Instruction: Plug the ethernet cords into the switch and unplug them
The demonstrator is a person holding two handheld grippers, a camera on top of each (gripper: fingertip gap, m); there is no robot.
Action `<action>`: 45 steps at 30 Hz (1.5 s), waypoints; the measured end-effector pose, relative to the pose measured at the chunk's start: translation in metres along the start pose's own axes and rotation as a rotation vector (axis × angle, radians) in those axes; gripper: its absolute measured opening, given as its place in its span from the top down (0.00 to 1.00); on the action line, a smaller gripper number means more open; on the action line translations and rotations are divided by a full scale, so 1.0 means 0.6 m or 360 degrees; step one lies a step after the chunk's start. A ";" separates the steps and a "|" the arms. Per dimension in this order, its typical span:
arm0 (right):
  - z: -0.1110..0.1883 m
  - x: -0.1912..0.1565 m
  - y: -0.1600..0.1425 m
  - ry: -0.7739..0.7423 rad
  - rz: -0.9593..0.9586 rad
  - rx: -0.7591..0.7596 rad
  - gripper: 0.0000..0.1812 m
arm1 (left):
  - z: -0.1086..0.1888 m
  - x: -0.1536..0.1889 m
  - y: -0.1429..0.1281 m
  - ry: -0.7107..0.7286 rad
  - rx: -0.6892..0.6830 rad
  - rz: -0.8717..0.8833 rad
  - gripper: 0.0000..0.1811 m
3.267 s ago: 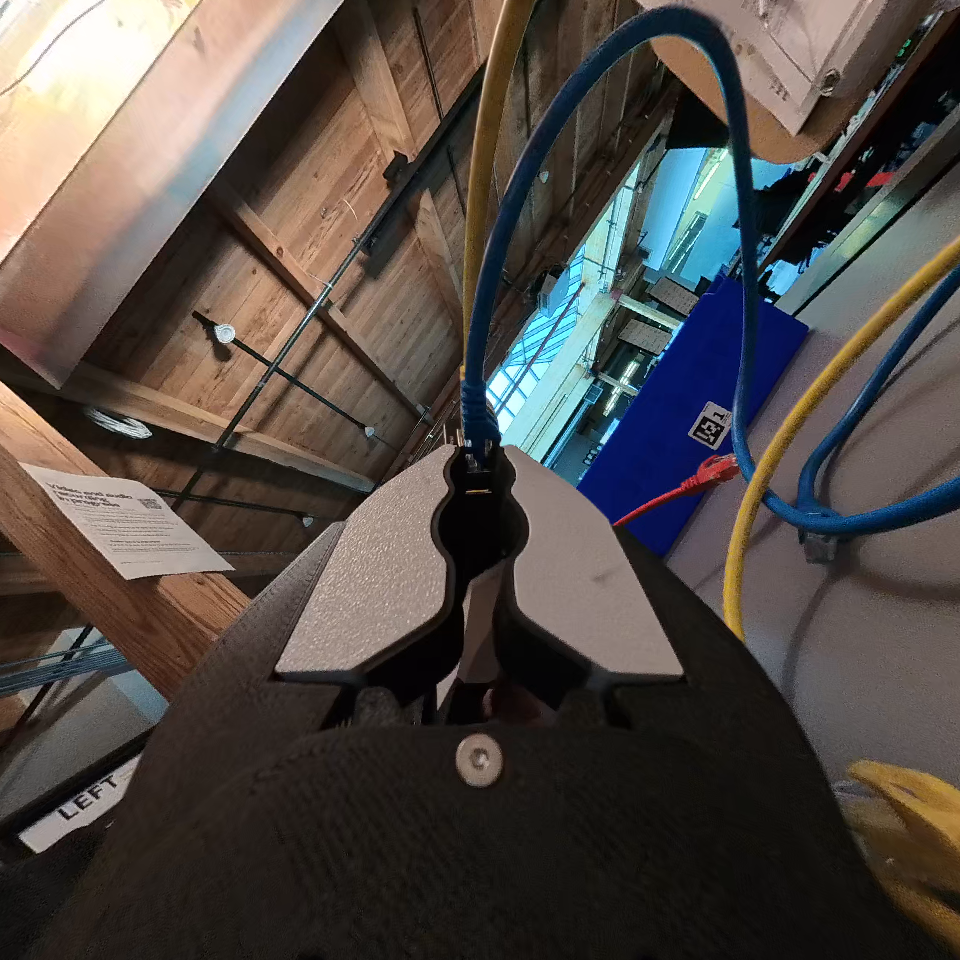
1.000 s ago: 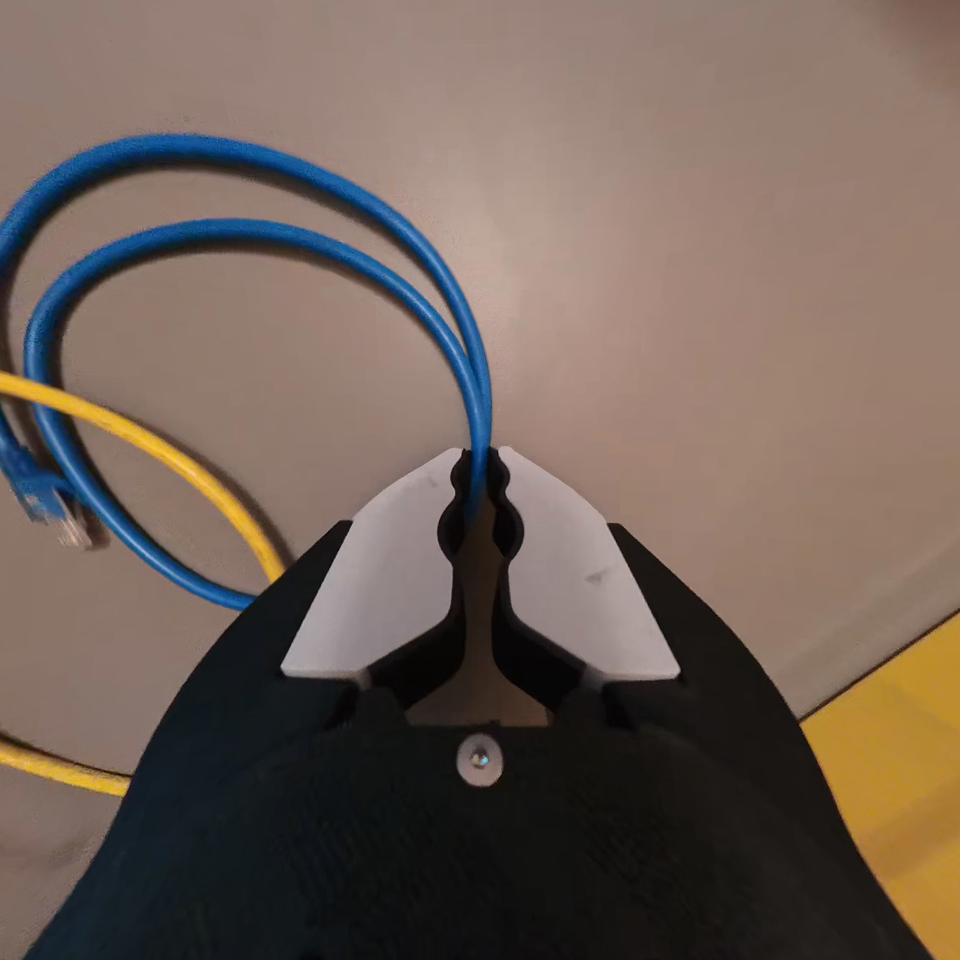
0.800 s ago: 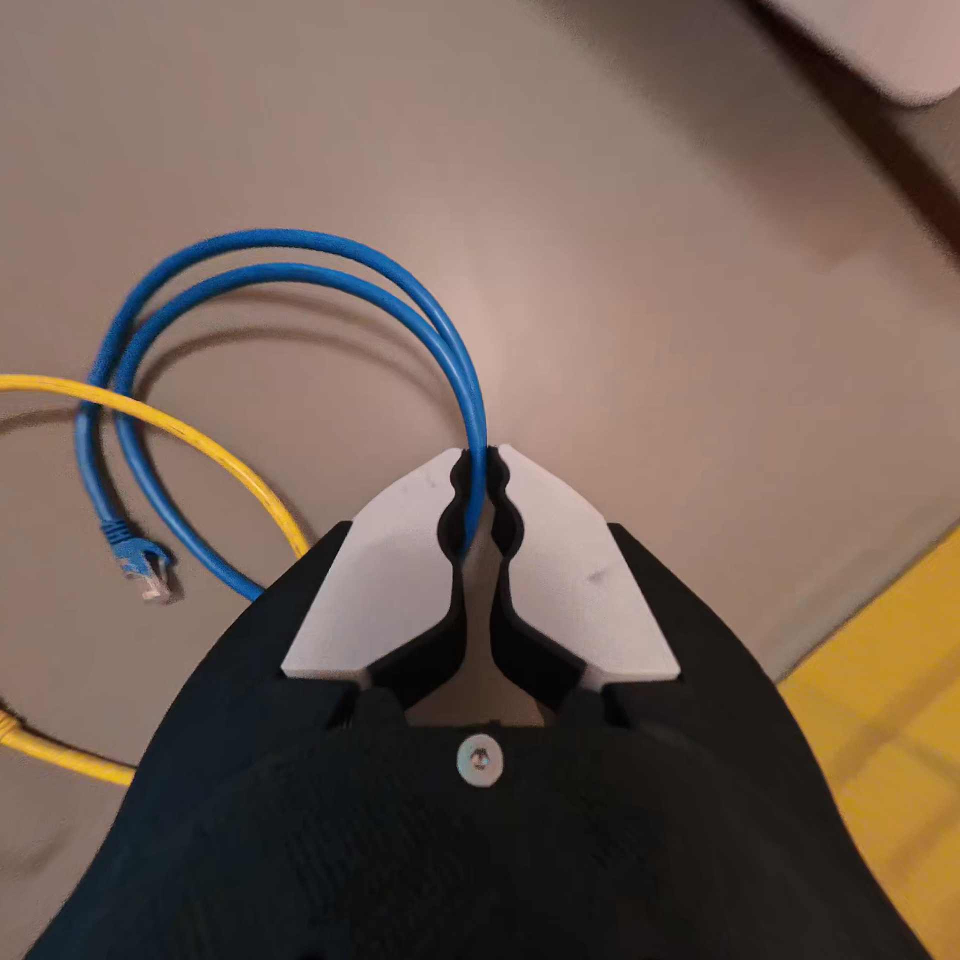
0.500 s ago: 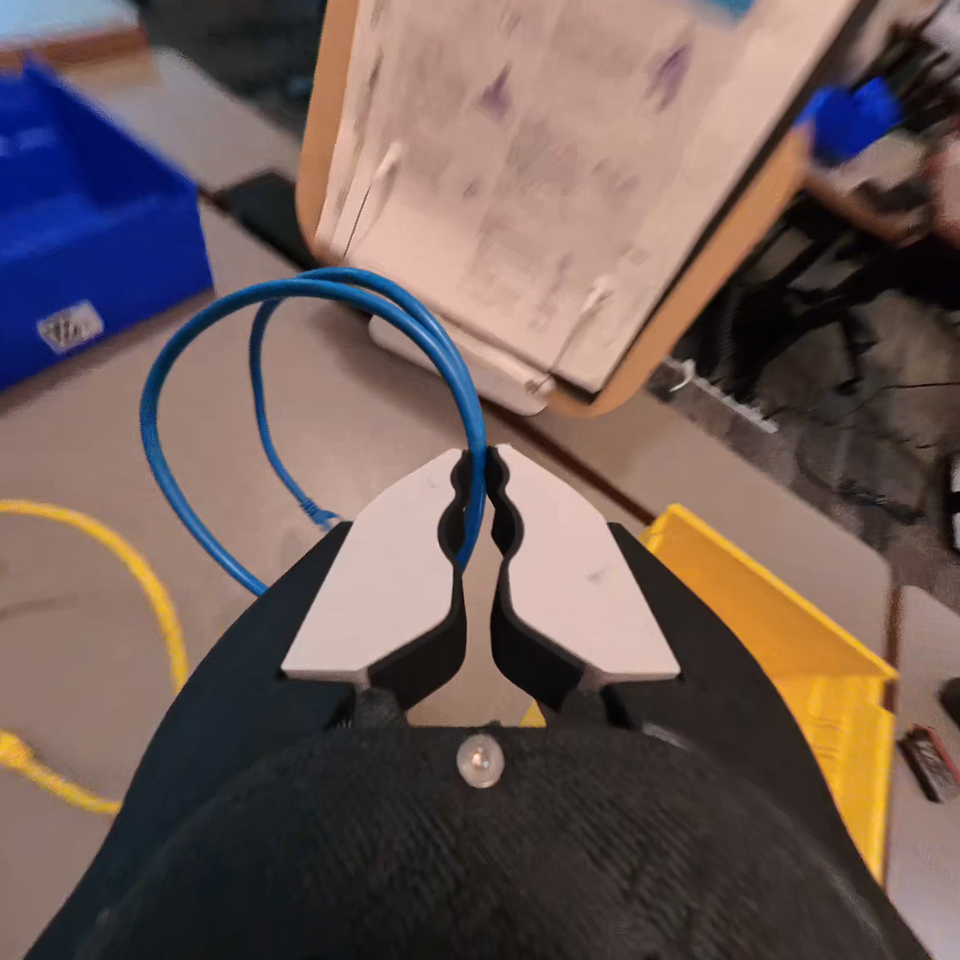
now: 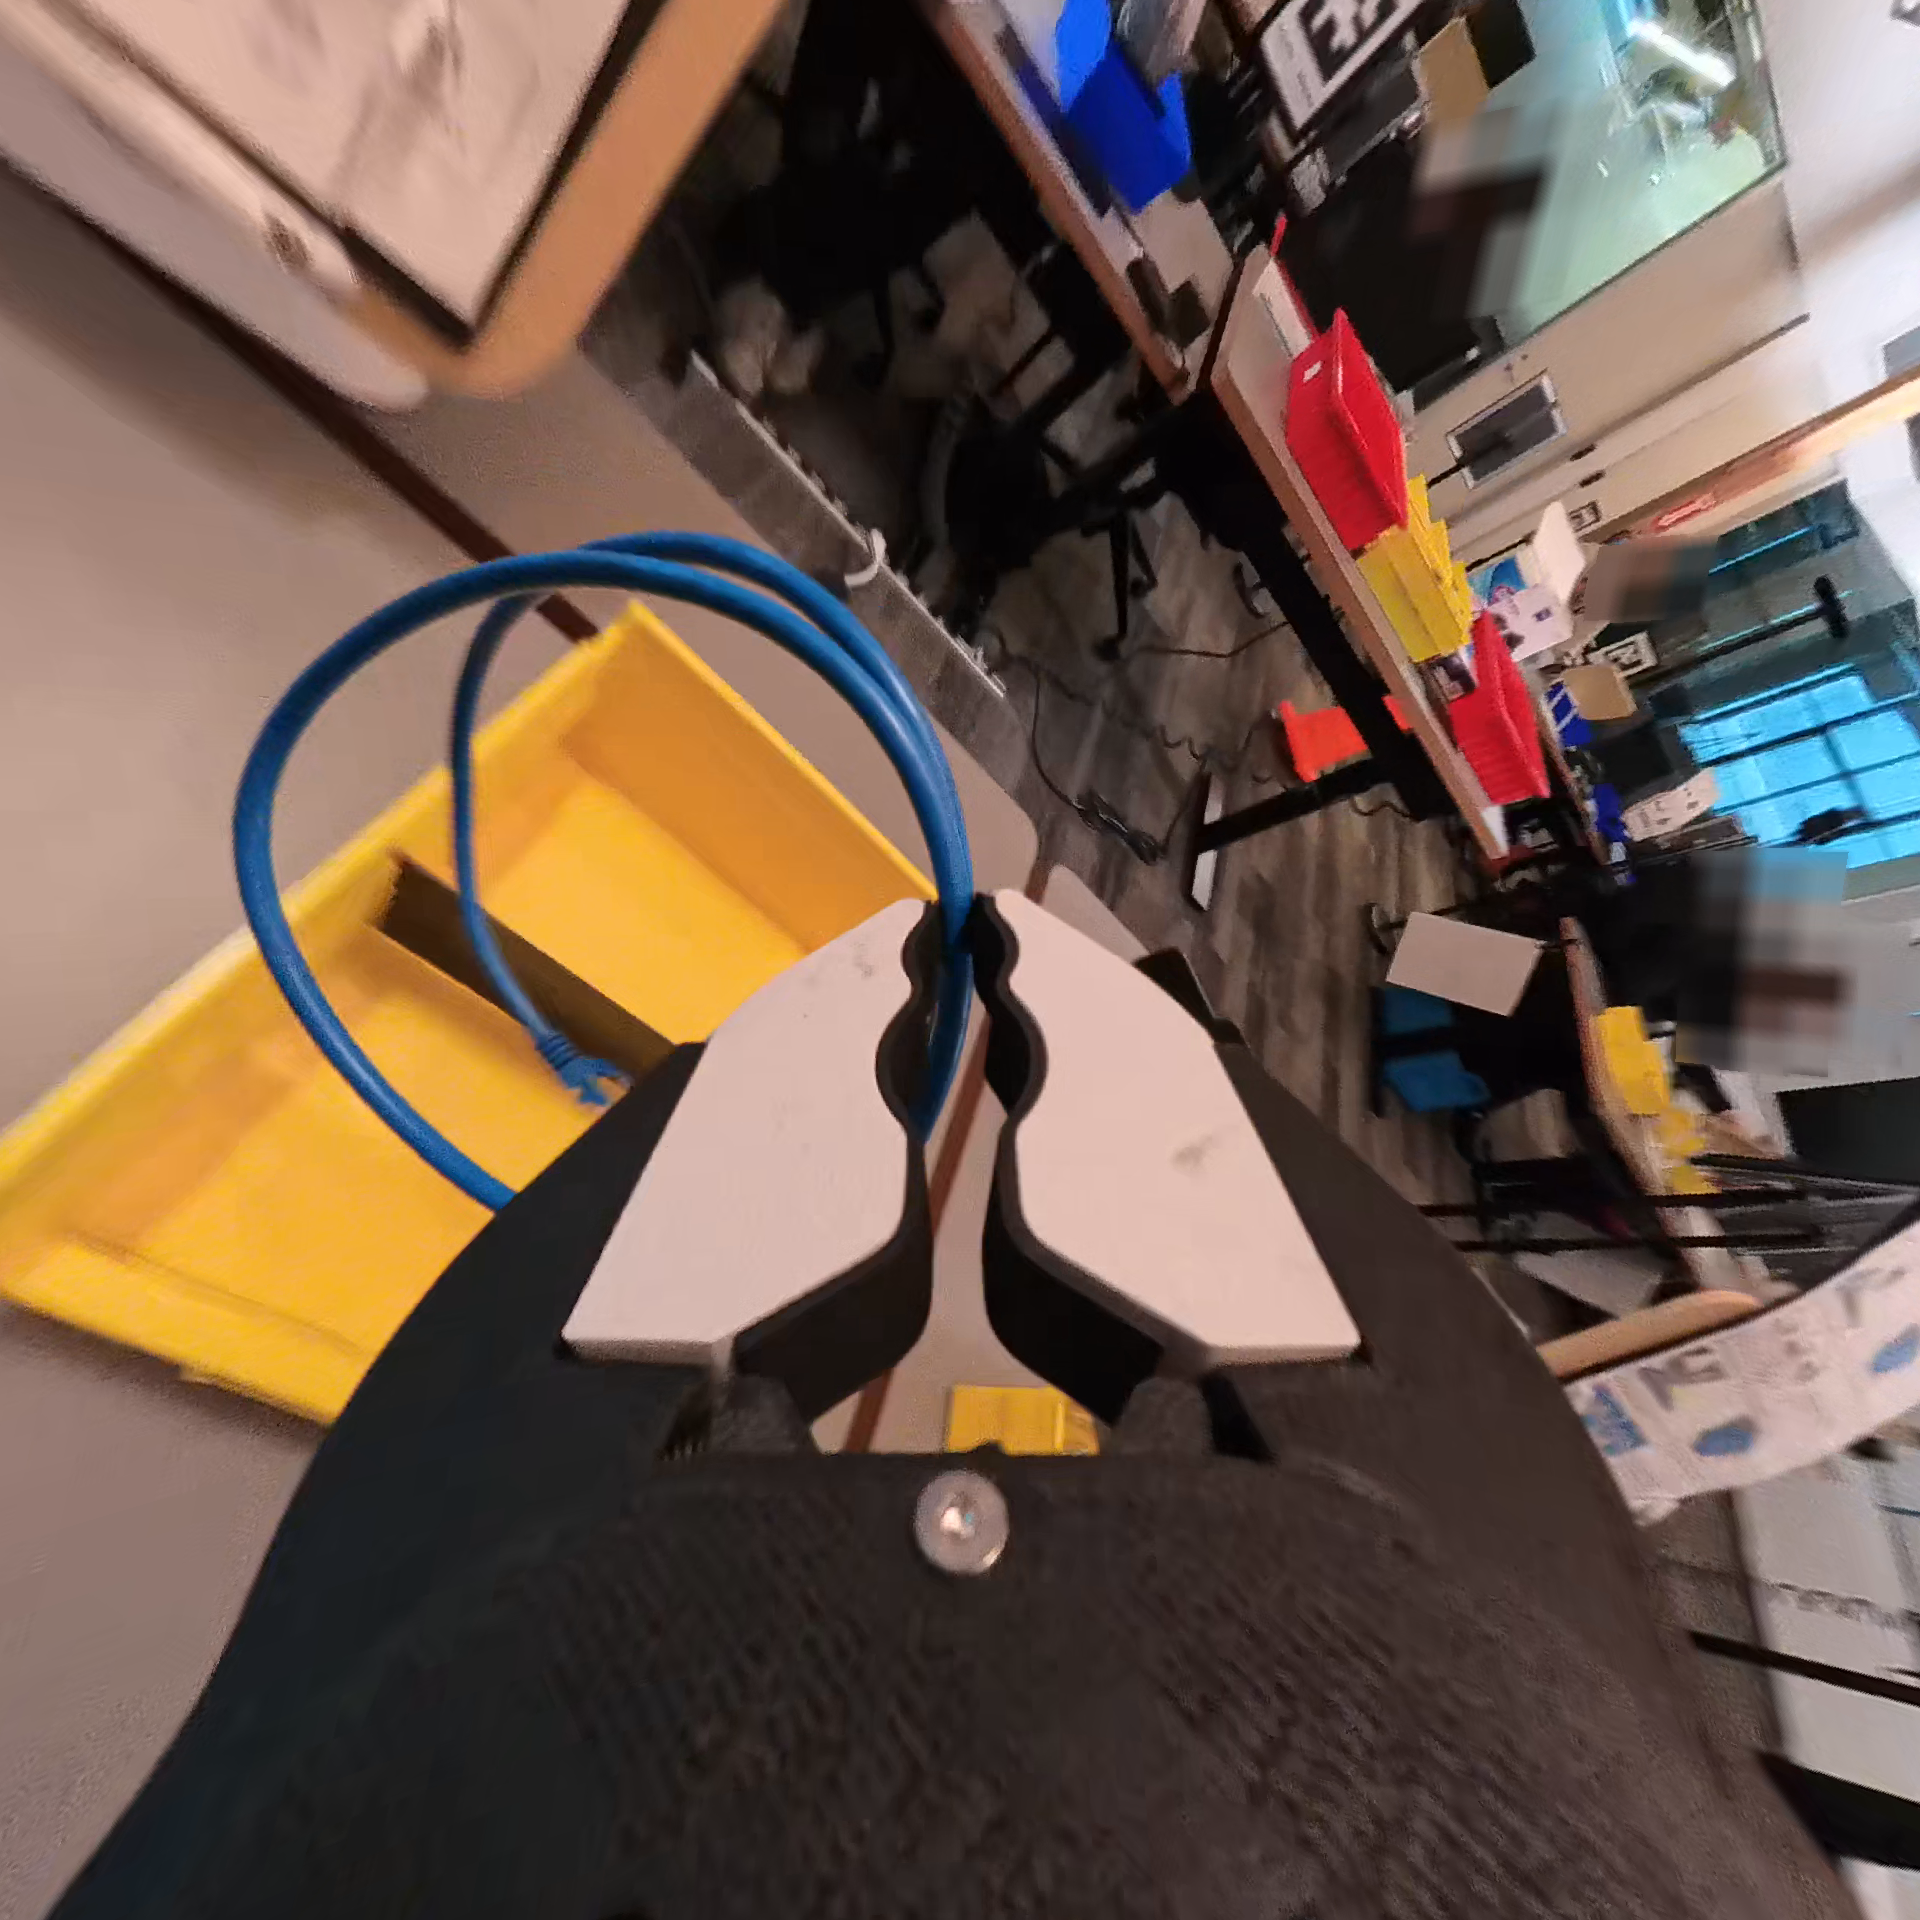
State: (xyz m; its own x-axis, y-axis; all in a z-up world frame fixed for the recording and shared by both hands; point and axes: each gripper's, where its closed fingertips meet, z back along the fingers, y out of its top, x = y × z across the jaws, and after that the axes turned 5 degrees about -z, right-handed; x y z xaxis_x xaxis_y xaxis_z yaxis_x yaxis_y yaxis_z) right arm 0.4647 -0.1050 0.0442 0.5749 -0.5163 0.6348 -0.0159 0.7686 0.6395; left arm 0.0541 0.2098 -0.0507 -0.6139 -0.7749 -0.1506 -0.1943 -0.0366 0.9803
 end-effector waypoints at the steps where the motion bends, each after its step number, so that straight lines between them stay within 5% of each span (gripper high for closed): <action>1: -0.017 -0.007 -0.022 -0.0015 0.0086 -0.0029 0.97 | -0.004 0.001 -0.001 -0.0005 -0.0004 -0.0001 0.65; 5: -0.086 -0.064 -0.109 0.0036 0.0395 -0.0174 0.97 | -0.019 0.003 -0.010 -0.0025 -0.0026 0.0016 0.65; 10: -0.145 -0.142 -0.202 0.0340 0.0162 -0.0400 0.97 | -0.034 0.006 -0.022 -0.0066 -0.0058 0.0041 0.65; 16: -0.170 -0.138 -0.268 0.0267 0.0190 -0.0532 0.95 | -0.044 0.005 -0.040 -0.0087 -0.0094 0.0062 0.65; 19: -0.164 -0.128 -0.274 0.0265 0.0234 -0.0568 0.83 | -0.045 0.002 -0.048 -0.0082 -0.0105 0.0079 0.65; 26: -0.122 -0.113 -0.213 0.0292 0.0031 -0.0432 0.72 | -0.048 0.003 -0.047 -0.0075 -0.0105 0.0071 0.65; 29: -0.069 -0.139 -0.143 0.0334 -0.0196 -0.0241 0.71 | -0.051 0.004 -0.046 -0.0068 -0.0102 0.0067 0.65; 31: 0.009 -0.218 -0.067 0.0685 -0.0544 -0.0026 0.70 | -0.054 0.002 -0.047 -0.0042 -0.0106 0.0053 0.65; 34: 0.209 -0.361 0.087 0.1506 -0.0942 0.0643 0.70 | -0.060 -0.006 -0.052 0.0043 -0.0125 0.0014 0.66; 37: 0.331 -0.469 0.146 0.1691 -0.0930 0.1030 0.69 | -0.071 -0.012 -0.058 0.0121 -0.0140 -0.0019 0.66; 40: 0.346 -0.557 0.180 0.1820 -0.1250 0.1062 0.68 | -0.084 -0.003 -0.067 0.0116 -0.0151 -0.0061 0.65; 45: 0.256 -0.639 0.181 0.2074 -0.1969 0.0731 0.63 | -0.105 0.018 -0.079 0.0069 -0.0202 -0.0164 0.66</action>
State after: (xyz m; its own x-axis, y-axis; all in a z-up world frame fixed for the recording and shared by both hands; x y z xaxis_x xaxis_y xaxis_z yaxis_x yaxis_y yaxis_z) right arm 0.1169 0.1185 -0.0633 0.6158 0.1176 -0.7791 0.7867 -0.0385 0.6161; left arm 0.1050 0.1631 -0.0908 -0.5618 -0.7892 -0.2483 -0.1548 -0.1945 0.9686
